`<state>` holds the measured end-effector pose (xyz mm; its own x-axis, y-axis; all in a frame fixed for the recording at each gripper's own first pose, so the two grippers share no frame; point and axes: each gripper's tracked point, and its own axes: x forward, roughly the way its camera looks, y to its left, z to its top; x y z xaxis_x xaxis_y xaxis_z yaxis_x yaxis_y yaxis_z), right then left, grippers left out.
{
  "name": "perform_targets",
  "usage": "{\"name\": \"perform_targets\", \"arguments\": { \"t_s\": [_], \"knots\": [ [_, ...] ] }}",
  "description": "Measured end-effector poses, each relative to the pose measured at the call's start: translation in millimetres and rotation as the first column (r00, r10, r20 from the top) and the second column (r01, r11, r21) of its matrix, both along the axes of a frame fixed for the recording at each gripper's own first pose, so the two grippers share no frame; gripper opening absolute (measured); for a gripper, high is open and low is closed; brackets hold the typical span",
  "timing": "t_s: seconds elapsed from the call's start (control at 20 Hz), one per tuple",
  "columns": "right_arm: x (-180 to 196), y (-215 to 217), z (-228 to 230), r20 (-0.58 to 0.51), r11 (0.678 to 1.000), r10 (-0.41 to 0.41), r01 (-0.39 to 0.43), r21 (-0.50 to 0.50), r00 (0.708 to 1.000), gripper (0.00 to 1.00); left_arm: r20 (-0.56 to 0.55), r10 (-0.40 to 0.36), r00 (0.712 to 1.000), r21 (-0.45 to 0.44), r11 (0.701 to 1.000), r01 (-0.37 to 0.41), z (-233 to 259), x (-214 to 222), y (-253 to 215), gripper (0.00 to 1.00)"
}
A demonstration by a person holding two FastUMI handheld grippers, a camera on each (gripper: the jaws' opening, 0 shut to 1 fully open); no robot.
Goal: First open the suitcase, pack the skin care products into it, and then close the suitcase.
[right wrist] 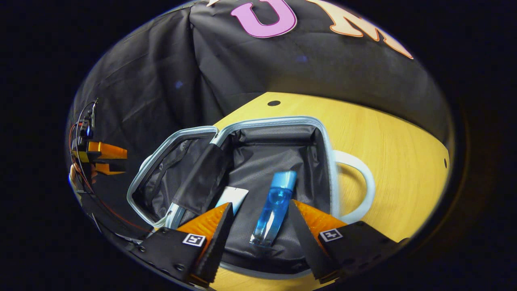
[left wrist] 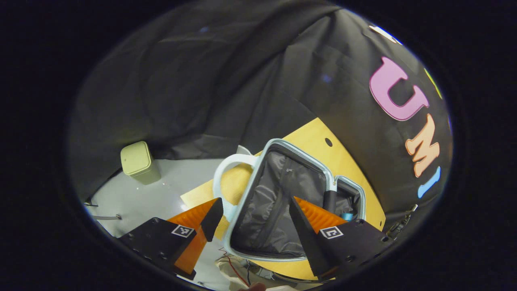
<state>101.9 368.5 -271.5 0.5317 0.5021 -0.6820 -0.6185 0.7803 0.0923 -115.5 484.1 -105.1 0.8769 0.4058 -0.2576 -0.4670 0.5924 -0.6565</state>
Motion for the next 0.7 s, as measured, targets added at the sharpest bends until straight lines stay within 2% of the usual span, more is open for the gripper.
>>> {"name": "perform_targets", "arguments": {
  "t_s": [0.05, 0.1, 0.25, 0.35, 0.5, 0.65, 0.7],
  "knots": [
    [2.0, -0.7, 2.7, 0.017, 1.0, -0.003, 0.003, -0.001, 1.0, 0.85, -0.003, 0.006, 1.0, -0.012, 1.0, -0.006, -5.9, -0.3, 4.7, 0.97],
    [3.0, -2.9, 10.6, 0.039, 1.0, -0.007, 0.007, 0.006, 0.999, 0.97, -0.003, 0.012, 1.0, -0.021, 1.0, -0.012, -11.8, -1.1, 10.2, 0.98],
    [8.5, -0.5, 53.3, 0.13, 0.995, -0.02, 0.007, 0.1, 0.991, 0.98, -0.01, 0.045, 0.999, -0.044, 0.998, -0.046, -24.4, -2.1, 35.7, 0.97],
    [10.3, -15.0, 83.7, 0.182, 0.989, -0.055, 0.028, 0.143, 0.982, 0.98, 0.003, 0.061, 0.998, -0.065, 0.996, -0.061, -30.2, 1.8, 54.9, 0.96],
    [14.7, -47.2, 119.9, 0.247, 0.982, -0.127, 0.086, 0.17, 0.96, 0.98, 0.016, 0.031, 0.999, -0.1, 0.995, -0.03, -41.4, 15.9, 69.0, 0.97],
    [18.7, -90.8, 151.3, 0.304, 0.971, -0.207, 0.157, 0.182, 0.93, 0.98, -0.026, 0.0, 1.0, -0.138, 0.99, -0.004, -62.7, 35.4, 74.0, 0.95],
    [19.8, -106.6, 158.3, 0.32, 0.966, -0.236, 0.184, 0.183, 0.918, 0.98, -0.024, -0.009, 1.0, -0.154, 0.988, 0.005, -65.3, 40.8, 75.4, 0.87]
  ]
}}
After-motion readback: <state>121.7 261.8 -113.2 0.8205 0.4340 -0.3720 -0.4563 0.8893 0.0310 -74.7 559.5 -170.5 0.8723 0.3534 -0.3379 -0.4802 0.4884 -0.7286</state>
